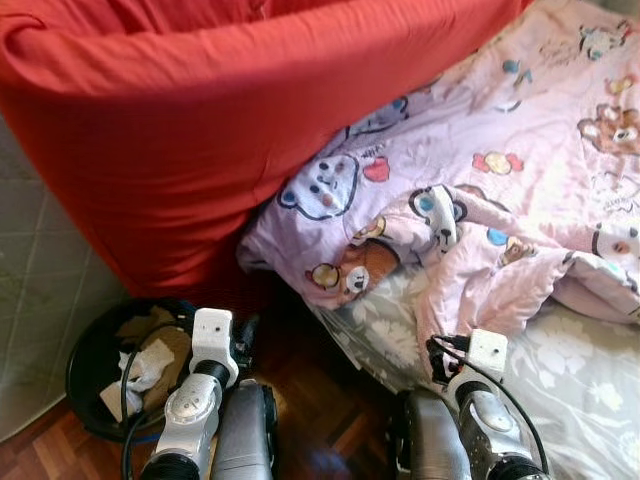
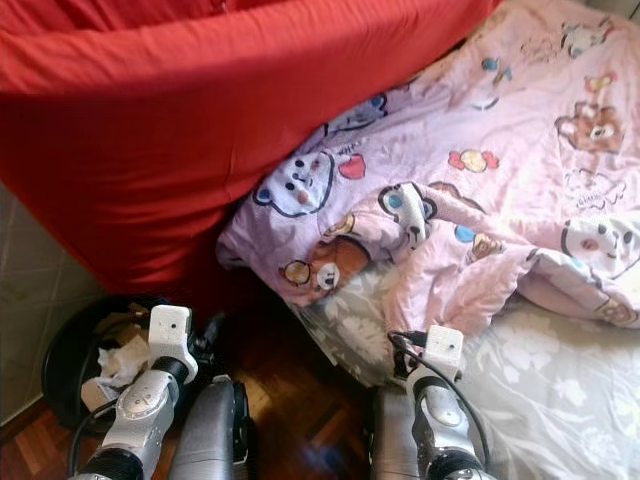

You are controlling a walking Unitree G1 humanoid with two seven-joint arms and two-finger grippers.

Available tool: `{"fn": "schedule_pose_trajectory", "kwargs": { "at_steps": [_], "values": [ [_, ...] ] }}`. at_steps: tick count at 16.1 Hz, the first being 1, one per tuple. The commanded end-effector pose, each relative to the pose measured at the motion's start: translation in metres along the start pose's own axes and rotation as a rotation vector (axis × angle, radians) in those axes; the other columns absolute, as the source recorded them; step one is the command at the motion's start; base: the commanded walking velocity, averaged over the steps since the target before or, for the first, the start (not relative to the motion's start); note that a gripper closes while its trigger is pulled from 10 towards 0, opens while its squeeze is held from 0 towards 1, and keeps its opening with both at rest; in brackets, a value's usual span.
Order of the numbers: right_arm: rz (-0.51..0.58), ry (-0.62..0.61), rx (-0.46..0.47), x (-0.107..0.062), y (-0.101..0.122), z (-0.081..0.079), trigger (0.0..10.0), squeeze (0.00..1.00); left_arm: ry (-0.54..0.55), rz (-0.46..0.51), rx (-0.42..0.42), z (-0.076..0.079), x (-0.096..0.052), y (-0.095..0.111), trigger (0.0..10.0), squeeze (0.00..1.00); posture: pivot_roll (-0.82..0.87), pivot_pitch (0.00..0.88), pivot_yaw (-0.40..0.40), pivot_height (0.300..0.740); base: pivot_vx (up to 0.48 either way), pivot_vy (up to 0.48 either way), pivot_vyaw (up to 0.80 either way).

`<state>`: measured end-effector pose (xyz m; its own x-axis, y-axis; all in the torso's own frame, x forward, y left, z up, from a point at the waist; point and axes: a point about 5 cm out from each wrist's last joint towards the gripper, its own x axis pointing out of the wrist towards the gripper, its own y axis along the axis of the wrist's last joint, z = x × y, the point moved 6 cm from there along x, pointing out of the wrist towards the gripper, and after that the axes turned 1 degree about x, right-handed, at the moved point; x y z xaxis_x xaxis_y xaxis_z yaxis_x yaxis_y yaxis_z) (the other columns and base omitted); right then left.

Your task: Clean up the room

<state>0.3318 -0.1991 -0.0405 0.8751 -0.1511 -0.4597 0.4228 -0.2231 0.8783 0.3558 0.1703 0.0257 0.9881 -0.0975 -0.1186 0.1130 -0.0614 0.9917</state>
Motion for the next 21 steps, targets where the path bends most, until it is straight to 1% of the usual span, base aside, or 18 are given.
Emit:
{"fn": "schedule_pose_trajectory", "kwargs": {
  "at_steps": [1, 4, 6, 7, 9, 10, 11, 13, 14, 18, 21],
  "values": [
    [-0.012, -0.015, 0.019, -0.001, -0.005, 0.002, 10.0, 0.00, -0.006, -0.032, 0.004, -0.001, -0.006, -0.010, 10.0, 0.00, 0.14, 0.290, 0.045, 0.608, 0.000, 0.000, 0.00],
    [-0.018, -0.001, 0.008, 0.000, -0.004, -0.002, 10.0, 0.00, 0.016, -0.017, 0.016, -0.009, -0.008, -0.005, 10.0, 0.00, 0.18, 0.305, 0.035, 0.608, 0.000, 0.000, 0.00],
    [-0.024, -0.002, 0.009, -0.001, -0.005, -0.001, 10.0, 0.00, 0.023, -0.011, 0.017, -0.012, -0.010, -0.005, 10.0, 0.00, 0.19, 0.311, 0.034, 0.608, 0.000, 0.000, 0.00],
    [-0.035, -0.009, 0.009, -0.001, -0.008, 0.001, 10.0, 0.00, 0.026, -0.009, 0.017, -0.013, -0.012, -0.006, 10.0, 0.00, 0.19, 0.320, 0.035, 0.608, 0.000, 0.000, 0.00],
    [-0.109, -0.072, 0.009, -0.003, -0.020, 0.011, 10.0, 0.00, 0.021, -0.015, 0.025, -0.014, -0.015, -0.006, 10.0, 0.00, 0.19, 0.330, 0.037, 0.608, 0.000, 0.000, 0.00],
    [-0.133, -0.091, 0.025, -0.004, -0.025, 0.015, 10.0, 0.00, 0.022, -0.011, 0.023, -0.014, -0.016, -0.006, 10.0, 0.00, 0.19, 0.342, 0.037, 0.608, 0.000, 0.000, 0.00],
    [-0.134, -0.087, 0.032, -0.005, -0.026, 0.015, 10.0, 0.00, 0.022, -0.008, 0.021, -0.014, -0.017, -0.005, 10.0, 0.00, 0.19, 0.355, 0.043, 0.608, 0.000, 0.000, 0.00],
    [-0.142, -0.088, 0.001, -0.006, -0.029, 0.016, 10.0, 0.00, 0.012, -0.008, 0.023, -0.011, -0.019, -0.005, 10.0, 0.00, 0.19, 0.372, 0.050, 0.608, 0.000, 0.000, 0.00],
    [-0.154, -0.090, 0.010, -0.007, -0.032, 0.018, 10.0, 0.00, 0.006, -0.004, 0.023, -0.010, -0.020, -0.003, 10.0, 0.00, 0.19, 0.388, 0.055, 0.608, 0.000, 0.000, 0.00],
    [-0.175, -0.057, 0.022, -0.009, -0.038, 0.013, 10.0, 0.00, -0.001, 0.006, 0.027, -0.010, -0.020, 0.003, 10.0, 0.00, 0.19, 0.412, 0.065, 0.608, 0.000, 0.000, 0.00],
    [-0.155, -0.054, 0.024, -0.009, -0.037, 0.011, 10.0, 0.00, -0.005, 0.015, 0.009, -0.005, -0.018, 0.008, 10.0, 0.00, 0.19, 0.420, 0.068, 0.608, 0.000, 0.000, 0.00]
  ]
}}
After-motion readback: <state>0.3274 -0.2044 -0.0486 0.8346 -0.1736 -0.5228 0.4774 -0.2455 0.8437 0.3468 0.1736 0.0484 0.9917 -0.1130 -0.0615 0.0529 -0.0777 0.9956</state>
